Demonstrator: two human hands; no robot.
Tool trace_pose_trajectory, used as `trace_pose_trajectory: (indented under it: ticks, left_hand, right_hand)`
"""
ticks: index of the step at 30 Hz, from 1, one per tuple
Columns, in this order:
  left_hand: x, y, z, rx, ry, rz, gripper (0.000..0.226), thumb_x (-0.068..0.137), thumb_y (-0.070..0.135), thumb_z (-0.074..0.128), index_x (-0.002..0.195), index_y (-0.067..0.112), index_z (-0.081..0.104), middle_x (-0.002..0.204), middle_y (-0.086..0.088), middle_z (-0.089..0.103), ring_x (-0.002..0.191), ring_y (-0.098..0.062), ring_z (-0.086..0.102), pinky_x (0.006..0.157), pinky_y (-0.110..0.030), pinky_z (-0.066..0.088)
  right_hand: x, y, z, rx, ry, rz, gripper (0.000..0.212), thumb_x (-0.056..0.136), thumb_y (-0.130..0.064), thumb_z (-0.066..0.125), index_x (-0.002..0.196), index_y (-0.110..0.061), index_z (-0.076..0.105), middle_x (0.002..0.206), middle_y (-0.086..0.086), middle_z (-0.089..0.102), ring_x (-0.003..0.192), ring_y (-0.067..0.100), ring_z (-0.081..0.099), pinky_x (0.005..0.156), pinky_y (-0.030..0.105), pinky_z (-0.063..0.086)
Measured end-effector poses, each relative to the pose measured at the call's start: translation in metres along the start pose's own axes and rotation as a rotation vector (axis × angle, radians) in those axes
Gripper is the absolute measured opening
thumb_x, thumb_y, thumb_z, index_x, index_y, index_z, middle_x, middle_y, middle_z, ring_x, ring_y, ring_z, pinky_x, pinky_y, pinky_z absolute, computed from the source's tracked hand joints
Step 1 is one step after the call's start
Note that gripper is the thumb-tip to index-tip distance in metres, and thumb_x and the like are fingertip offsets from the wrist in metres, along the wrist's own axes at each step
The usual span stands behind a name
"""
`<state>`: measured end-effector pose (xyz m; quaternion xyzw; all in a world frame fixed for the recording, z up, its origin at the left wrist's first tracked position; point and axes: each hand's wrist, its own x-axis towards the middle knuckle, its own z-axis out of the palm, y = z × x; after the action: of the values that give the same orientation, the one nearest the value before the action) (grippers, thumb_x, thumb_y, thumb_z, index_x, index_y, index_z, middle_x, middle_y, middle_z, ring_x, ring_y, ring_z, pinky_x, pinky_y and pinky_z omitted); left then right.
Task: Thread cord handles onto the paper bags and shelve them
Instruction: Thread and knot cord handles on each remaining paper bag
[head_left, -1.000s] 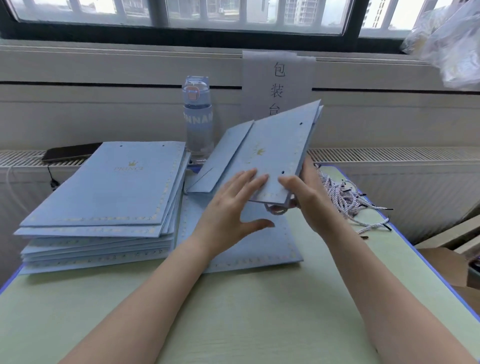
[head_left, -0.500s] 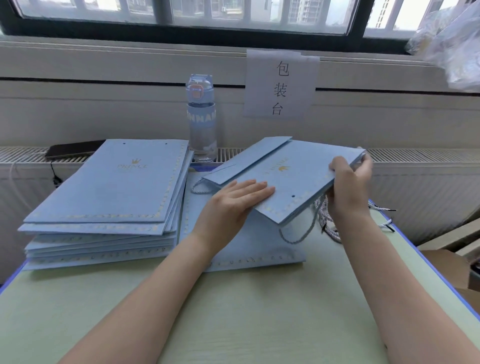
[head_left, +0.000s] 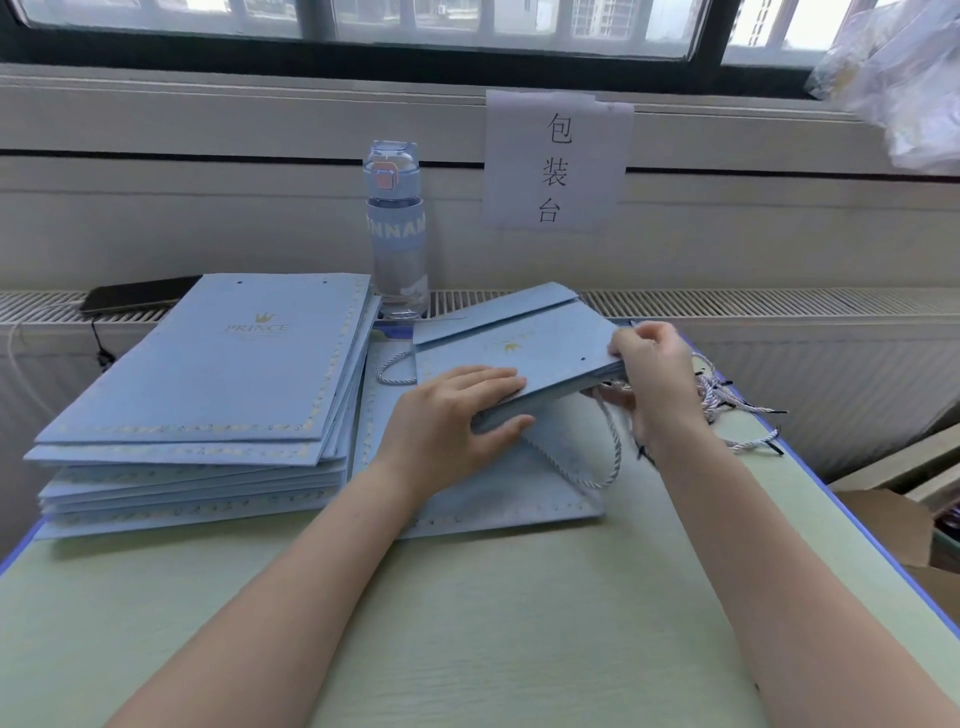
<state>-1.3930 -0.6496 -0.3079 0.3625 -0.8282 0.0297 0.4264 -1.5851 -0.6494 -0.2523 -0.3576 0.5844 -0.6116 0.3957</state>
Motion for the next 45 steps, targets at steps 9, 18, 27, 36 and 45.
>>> trace_pose_trajectory:
  ticks: [9,18,27,36,45]
  left_hand:
    - [0.0,-0.003,-0.007,0.099,-0.361,-0.175,0.025,0.084,0.031,0.061,0.106,0.03,0.073,0.107,0.014,0.071,0.101,-0.014,0.065,0.081,-0.032,0.053]
    - [0.001,-0.006,-0.017,-0.033,-0.552,-0.259,0.062,0.079,0.004,0.051,0.135,0.031,0.052,0.134,0.013,0.056,0.126,-0.008,0.048,0.101,-0.025,0.04]
    - [-0.003,-0.015,-0.011,-0.045,-0.462,-0.293,0.061,0.072,0.033,0.055,0.132,0.028,0.048,0.135,0.009,0.047,0.132,-0.013,0.034,0.111,-0.04,0.027]
    - [-0.002,-0.016,-0.011,-0.123,-0.323,-0.319,0.031,0.076,0.024,0.073,0.102,0.026,0.055,0.12,0.011,0.048,0.12,-0.012,0.044,0.097,-0.02,0.029]
    - [-0.002,-0.013,-0.013,-0.235,-0.365,-0.291,0.054,0.069,0.061,0.058,0.103,0.019,0.063,0.11,0.006,0.063,0.105,-0.004,0.055,0.09,-0.009,0.036]
  right_hand:
    - [0.014,-0.01,-0.044,-0.86,-0.138,-0.201,0.018,0.086,-0.011,0.054,0.077,-0.024,0.063,0.088,0.006,0.07,0.07,0.022,0.067,0.073,0.037,0.057]
    - [0.02,-0.008,-0.072,-1.275,-0.607,-0.049,0.024,0.08,-0.011,0.07,0.091,-0.033,0.07,0.072,-0.013,0.05,0.065,0.009,0.051,0.062,0.018,0.041]
    - [0.028,-0.006,-0.07,-1.136,-0.356,-0.312,0.007,0.086,-0.021,0.068,0.091,-0.023,0.073,0.078,-0.009,0.064,0.07,0.009,0.055,0.056,0.013,0.038]
    - [-0.001,0.008,-0.011,-0.777,-0.472,-0.854,0.028,0.087,0.007,0.056,0.103,-0.009,0.072,0.081,-0.003,0.062,0.074,-0.002,0.054,0.07,0.003,0.036]
    - [-0.006,0.041,0.015,-0.763,-0.593,-0.823,0.012,0.083,0.001,0.064,0.09,-0.005,0.073,0.083,0.001,0.067,0.074,-0.003,0.056,0.073,0.011,0.045]
